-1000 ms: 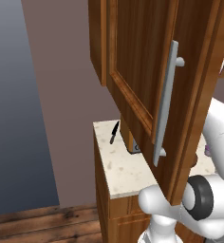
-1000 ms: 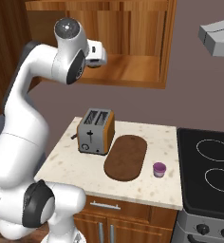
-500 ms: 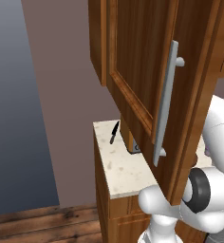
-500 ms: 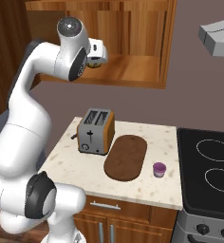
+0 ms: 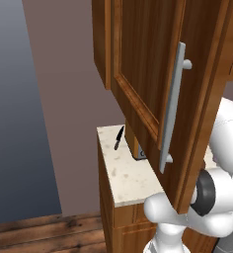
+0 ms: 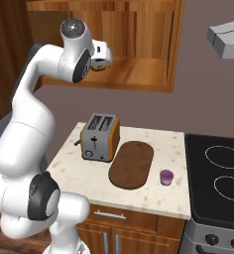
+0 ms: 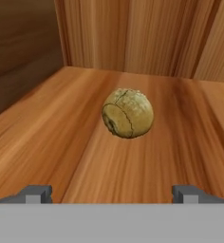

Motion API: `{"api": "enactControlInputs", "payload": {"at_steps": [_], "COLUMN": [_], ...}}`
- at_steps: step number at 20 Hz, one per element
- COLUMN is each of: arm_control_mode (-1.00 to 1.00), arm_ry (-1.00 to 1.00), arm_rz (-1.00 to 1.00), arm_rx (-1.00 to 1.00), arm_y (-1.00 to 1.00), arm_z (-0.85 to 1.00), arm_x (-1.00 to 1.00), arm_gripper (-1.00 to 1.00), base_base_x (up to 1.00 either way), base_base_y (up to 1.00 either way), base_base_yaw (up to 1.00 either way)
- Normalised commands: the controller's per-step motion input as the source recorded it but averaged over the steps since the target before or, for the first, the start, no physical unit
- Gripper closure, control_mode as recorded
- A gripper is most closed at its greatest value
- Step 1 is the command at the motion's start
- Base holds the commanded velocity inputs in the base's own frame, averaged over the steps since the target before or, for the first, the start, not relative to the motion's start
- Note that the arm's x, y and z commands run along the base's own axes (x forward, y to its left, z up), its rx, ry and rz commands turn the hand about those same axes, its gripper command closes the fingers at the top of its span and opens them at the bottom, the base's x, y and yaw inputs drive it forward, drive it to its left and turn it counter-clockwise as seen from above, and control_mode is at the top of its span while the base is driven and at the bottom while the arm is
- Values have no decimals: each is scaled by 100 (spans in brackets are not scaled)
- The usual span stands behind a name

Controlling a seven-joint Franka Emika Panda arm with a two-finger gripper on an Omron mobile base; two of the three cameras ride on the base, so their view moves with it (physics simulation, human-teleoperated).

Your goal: Pick the bread, place it on the cutting board, pick the jam, place it on the counter, and close the cabinet.

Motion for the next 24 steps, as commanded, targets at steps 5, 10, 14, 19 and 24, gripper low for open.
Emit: {"api": "enactControlInputs", "payload": {"at_steps": [5,10,14,19,24], "arm_control_mode": [-100,-100,-100,-100,-100], "arm_ry": [0,0,0,0,0], "arm_rz": [0,0,0,0,0], "arm_rx": [-2,0,0,0,0], "arm_y": [7,1,0,0,0], "arm_z": [-12,-1,0,-1,-3], "arm_x": [17,19,16,9,17], "arm_gripper": [-100,-100,-100,-100,-100], "base_base_x": [0,0,0,0,0], "base_base_y": [0,0,0,0,0], "base_base_yaw": [0,0,0,0,0]}}
